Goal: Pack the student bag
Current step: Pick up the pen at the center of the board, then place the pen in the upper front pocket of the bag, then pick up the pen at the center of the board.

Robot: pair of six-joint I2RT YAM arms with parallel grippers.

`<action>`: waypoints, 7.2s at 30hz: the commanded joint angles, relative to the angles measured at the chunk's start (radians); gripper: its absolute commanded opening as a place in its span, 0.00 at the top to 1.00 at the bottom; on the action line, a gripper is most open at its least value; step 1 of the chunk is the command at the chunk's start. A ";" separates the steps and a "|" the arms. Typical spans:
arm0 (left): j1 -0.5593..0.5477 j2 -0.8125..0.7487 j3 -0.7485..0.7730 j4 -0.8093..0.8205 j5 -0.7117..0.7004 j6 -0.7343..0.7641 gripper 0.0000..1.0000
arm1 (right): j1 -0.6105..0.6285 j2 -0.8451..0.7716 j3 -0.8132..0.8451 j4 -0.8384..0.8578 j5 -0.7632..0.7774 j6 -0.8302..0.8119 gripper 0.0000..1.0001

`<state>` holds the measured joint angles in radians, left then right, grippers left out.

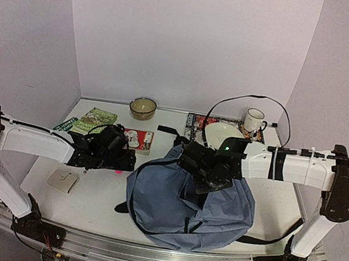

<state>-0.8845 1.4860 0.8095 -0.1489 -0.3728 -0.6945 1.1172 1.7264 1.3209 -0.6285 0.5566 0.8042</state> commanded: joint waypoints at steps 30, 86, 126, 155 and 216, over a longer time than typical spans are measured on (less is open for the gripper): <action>0.269 0.496 0.502 -0.424 0.283 0.276 0.39 | 0.000 -0.037 0.021 -0.043 0.004 -0.013 1.00; -0.166 0.044 0.080 0.305 0.679 -0.390 0.92 | 0.001 -0.075 0.045 0.158 -0.134 -0.017 1.00; -0.206 0.433 0.279 0.587 0.434 -0.643 0.88 | 0.010 -0.120 -0.040 0.279 -0.251 -0.013 1.00; -0.225 0.073 0.115 0.258 0.271 -0.374 0.31 | 0.010 -0.129 -0.073 0.258 -0.178 0.000 1.00; 0.639 0.320 0.189 -0.396 0.311 0.119 0.73 | 0.009 -0.096 -0.054 0.239 -0.193 0.000 1.00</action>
<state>-0.2512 1.7548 0.9891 -0.5846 -0.0997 -0.5961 1.1183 1.6432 1.2537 -0.3485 0.3435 0.7937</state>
